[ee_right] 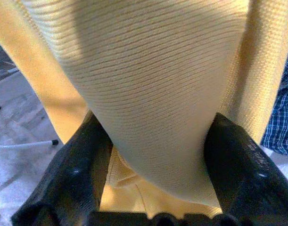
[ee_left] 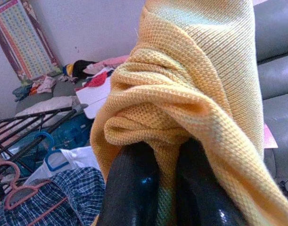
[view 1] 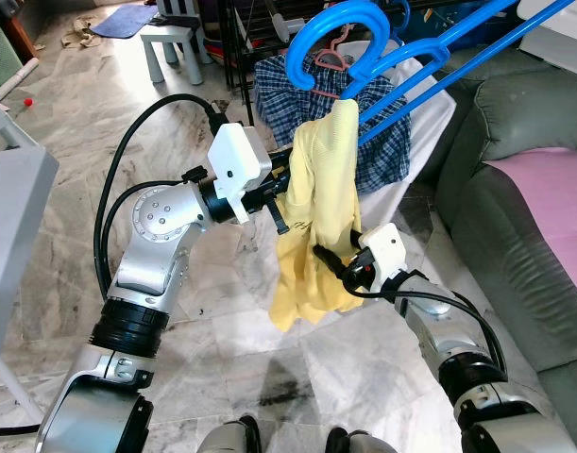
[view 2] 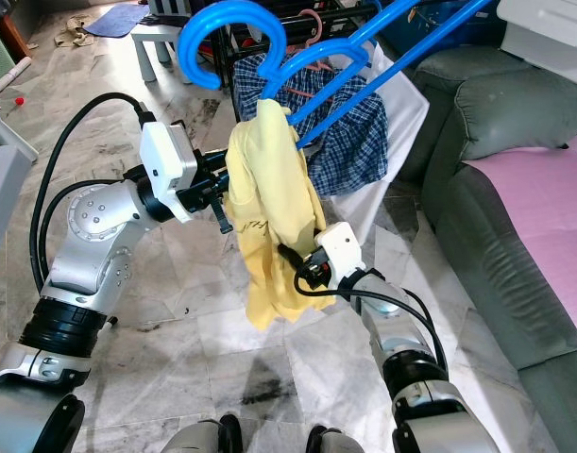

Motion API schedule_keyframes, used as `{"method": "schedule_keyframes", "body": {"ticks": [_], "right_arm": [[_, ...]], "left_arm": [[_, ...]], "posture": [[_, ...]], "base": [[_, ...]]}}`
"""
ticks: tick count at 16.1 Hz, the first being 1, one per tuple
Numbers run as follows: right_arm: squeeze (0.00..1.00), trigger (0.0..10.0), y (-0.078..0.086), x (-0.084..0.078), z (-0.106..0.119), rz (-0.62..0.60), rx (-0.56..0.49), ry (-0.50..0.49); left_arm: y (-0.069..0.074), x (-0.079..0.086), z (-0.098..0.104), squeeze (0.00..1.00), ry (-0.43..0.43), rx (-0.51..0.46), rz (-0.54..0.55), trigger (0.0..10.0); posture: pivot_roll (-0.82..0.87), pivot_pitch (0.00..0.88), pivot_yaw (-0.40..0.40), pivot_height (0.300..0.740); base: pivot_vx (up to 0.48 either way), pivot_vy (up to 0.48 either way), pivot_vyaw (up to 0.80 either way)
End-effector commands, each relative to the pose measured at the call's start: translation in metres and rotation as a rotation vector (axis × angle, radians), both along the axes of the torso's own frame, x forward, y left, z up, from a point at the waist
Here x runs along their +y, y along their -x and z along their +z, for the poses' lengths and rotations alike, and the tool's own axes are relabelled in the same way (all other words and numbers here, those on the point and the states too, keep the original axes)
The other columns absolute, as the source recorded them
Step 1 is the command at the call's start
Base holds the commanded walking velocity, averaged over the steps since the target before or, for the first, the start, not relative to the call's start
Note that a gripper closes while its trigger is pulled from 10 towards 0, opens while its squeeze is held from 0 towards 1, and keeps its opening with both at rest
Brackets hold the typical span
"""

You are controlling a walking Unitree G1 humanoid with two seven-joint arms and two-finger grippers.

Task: Hang hanger

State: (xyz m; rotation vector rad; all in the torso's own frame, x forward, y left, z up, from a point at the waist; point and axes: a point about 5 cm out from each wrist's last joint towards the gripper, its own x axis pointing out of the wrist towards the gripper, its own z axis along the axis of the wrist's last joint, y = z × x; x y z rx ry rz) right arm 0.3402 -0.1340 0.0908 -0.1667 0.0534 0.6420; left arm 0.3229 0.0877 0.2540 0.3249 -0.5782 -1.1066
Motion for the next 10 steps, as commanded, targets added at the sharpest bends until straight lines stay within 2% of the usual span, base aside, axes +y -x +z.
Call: {"method": "schedule_keyframes", "body": {"ticks": [1,3,5,10], "right_arm": [[0.0,0.0,0.0,-0.003,-0.002,-0.021,0.001,0.005],[0.0,0.0,-0.001,-0.008,0.0,-0.036,-0.014,0.003],[0.0,0.0,-0.002,-0.015,0.009,-0.06,-0.085,0.008],[0.0,0.0,-0.004,-0.024,0.014,-0.082,-0.109,0.015]], "left_arm": [[0.006,0.002,0.015,0.0,0.028,-0.065,-0.015,0.0],[0.005,0.002,0.015,0.0,0.027,-0.063,-0.011,0.0],[0.004,0.002,0.014,0.0,0.024,-0.06,-0.006,0.0],[0.001,0.003,0.007,0.0,0.002,-0.048,0.011,0.0]], "posture": [[0.04,0.167,0.028,0.74],[0.02,0.168,0.029,0.74],[0.02,0.17,0.029,0.74],[0.01,0.166,0.027,0.74]], "base": [[0.0,0.0,0.0],[0.0,0.0,0.0],[0.0,0.0,0.0],[0.0,0.0,0.0]]}}
